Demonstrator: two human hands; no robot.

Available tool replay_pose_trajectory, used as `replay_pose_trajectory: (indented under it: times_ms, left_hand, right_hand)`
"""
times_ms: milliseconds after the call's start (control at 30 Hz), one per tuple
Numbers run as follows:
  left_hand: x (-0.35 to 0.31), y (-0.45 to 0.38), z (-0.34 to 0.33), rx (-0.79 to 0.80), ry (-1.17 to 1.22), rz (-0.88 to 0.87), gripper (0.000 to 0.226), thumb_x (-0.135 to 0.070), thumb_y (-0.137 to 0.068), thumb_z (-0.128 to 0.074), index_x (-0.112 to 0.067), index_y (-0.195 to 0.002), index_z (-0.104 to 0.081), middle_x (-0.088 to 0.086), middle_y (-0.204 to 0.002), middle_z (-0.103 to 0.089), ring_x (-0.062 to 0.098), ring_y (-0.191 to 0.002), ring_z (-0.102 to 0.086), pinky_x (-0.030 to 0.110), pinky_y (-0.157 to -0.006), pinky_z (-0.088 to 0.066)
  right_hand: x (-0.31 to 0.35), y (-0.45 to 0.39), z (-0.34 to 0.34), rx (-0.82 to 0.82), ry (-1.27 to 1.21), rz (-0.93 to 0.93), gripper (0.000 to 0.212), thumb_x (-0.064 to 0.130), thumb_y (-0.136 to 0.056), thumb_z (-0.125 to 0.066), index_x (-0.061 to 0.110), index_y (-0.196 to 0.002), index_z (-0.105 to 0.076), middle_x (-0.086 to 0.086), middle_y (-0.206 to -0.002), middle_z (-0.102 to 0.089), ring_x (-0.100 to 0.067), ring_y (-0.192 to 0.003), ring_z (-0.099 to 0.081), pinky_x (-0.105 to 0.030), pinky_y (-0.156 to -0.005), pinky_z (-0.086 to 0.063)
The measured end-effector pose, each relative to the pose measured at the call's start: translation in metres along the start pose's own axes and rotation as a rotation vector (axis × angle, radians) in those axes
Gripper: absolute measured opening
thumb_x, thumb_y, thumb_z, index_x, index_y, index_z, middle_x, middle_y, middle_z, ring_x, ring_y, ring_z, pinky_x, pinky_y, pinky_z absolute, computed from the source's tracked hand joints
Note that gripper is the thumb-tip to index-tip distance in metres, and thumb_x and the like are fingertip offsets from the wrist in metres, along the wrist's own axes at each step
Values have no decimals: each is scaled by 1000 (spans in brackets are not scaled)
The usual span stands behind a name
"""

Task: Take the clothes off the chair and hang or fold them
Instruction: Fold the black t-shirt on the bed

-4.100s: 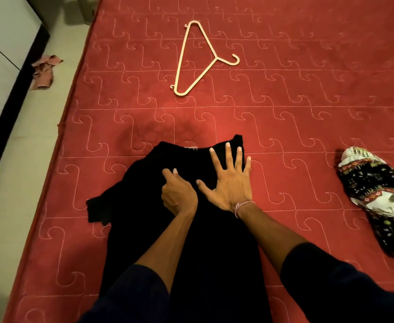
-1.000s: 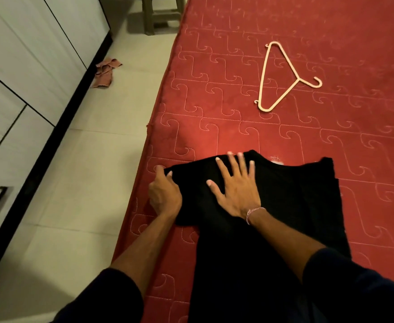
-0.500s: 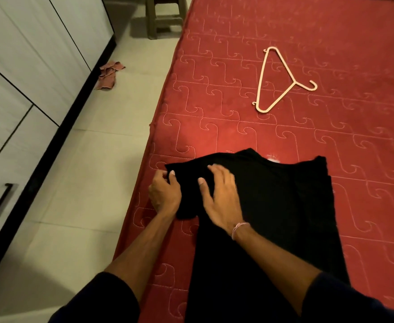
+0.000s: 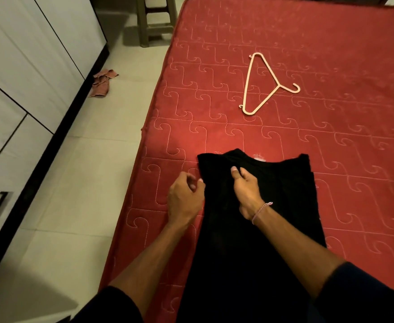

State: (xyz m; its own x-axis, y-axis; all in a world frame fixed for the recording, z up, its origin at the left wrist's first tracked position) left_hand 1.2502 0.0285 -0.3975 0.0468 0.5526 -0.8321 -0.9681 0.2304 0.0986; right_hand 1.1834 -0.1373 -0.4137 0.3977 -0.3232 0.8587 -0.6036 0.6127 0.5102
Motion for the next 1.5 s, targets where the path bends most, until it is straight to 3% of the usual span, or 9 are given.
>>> replay_pose_trajectory:
  times_ms: [200,367,467,633,833,1000,1200,1367,1500]
  left_hand:
    - [-1,4,-29,150,-187,-107,40,-24,-102,-48,-9,-139,-47,6,-132,-54,19,-123,-47,41,-106,-44]
    - [-27,2,-72,358,-437,-352,60,-26,-106,-37,-9,-158,-12,8,-166,-12,23,-153,-12,40,-124,-16]
    - [-35,2,-98,406,-558,-440,61,-27,-107,-31,-10,-158,-2,6,-167,3,21,-154,0,41,-125,-8]
    - [-36,-3,-122,400,-721,-438,64,-34,-106,-29,-12,-159,0,4,-167,6,22,-154,3,48,-124,-10]
    - [-33,-17,-128,392,-787,-411,69,-45,-104,-31,-13,-159,-3,4,-167,5,24,-154,1,47,-124,-10]
    - [-33,-39,-129,386,-814,-411,72,-52,-103,-27,-15,-159,0,3,-167,4,23,-154,1,48,-125,-6]
    - [-27,-35,-133,322,-874,-439,71,-53,-104,-16,-13,-159,4,6,-166,10,24,-154,7,48,-125,-5]
    - [-31,-21,-140,270,-845,-564,64,-44,-105,-10,-8,-157,-18,12,-165,-13,26,-153,-10,48,-123,-18]
    - [-26,-15,-131,264,-788,-552,62,-41,-105,-11,-9,-158,-16,10,-166,-12,25,-153,-10,46,-124,-17]
  right_hand:
    - [3,-6,60,-162,95,91,30,31,-103,-51,9,-86,-61,-11,-88,-66,-18,-83,-60,-42,-85,-55]
    - [-3,-11,98,-270,181,110,36,34,-102,-52,1,-88,-56,-26,-89,-60,-26,-73,-57,-50,-80,-54]
    - [-3,-16,113,-289,218,94,36,34,-102,-51,10,-75,-50,-8,-66,-47,-18,-62,-45,-39,-62,-42]
    - [-1,-22,133,-348,332,97,39,25,-100,-53,15,-65,-41,2,-58,-42,-14,-54,-38,-30,-53,-31]
    - [-2,-25,147,-427,411,132,20,23,-95,-54,5,-96,-62,-2,-67,-58,-21,-65,-56,-32,-60,-41]
    - [-3,-28,154,-490,511,220,22,22,-99,-51,5,-111,-59,-9,-74,-62,-29,-70,-60,-32,-60,-39]
    - [-9,-30,156,-494,770,224,35,37,-103,-47,10,-124,-53,-15,-82,-66,-36,-78,-64,-44,-67,-53]
    - [-4,-24,155,-511,980,246,39,45,-101,-50,15,-126,-46,-8,-87,-69,-32,-79,-67,-37,-65,-42]
    - [-1,-9,153,-572,939,399,42,41,-96,-59,14,-125,-45,-2,-104,-61,-23,-82,-62,-32,-59,-35]
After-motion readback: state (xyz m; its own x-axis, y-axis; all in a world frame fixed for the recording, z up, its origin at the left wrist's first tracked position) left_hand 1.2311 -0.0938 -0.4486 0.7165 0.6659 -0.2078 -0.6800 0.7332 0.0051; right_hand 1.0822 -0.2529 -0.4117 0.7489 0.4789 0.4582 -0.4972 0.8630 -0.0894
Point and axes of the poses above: each hand's wrist, its own y-axis away from the middle knuckle, its own z-axis out of the back of the hand, x = y × z, the point moved 5 cm from there along -y, towards the middle knuckle
